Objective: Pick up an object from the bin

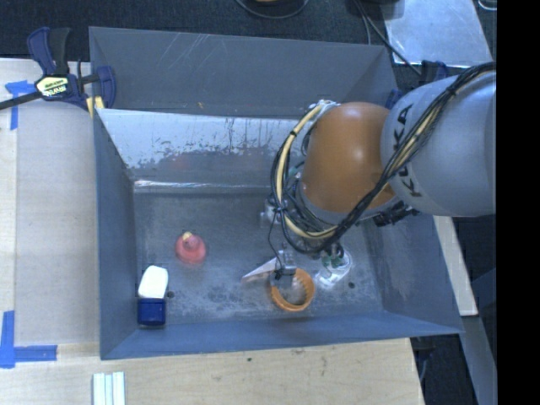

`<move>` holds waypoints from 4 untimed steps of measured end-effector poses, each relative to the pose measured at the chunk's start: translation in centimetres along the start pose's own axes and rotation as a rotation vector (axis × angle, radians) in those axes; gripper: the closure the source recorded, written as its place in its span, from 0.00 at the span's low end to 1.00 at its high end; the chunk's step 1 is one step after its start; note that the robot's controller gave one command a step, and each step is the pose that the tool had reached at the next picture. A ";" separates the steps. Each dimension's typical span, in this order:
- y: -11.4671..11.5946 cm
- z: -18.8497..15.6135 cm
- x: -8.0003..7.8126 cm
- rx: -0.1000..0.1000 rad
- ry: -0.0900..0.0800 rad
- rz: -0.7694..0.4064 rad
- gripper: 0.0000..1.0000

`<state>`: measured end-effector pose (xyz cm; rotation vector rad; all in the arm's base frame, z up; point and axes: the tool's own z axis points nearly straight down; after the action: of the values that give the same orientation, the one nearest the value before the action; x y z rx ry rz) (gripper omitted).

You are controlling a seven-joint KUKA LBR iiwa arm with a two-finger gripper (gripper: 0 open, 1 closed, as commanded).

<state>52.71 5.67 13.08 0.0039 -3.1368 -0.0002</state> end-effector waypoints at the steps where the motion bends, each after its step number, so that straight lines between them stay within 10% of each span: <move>1: 0.0 -0.5 -0.1 -0.001 -0.008 0.003 0.00; 2: -6.2 6.5 3.1 0.002 0.004 0.067 0.00; 3: -3.8 6.0 -0.9 -0.001 -0.014 -0.093 1.00; 4: -3.8 6.0 -0.9 -0.001 -0.014 -0.093 1.00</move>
Offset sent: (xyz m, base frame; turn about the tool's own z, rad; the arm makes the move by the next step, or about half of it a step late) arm -0.0296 -0.0576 -0.0608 0.0599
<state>53.64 1.85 7.11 0.1507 -3.1468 -0.0016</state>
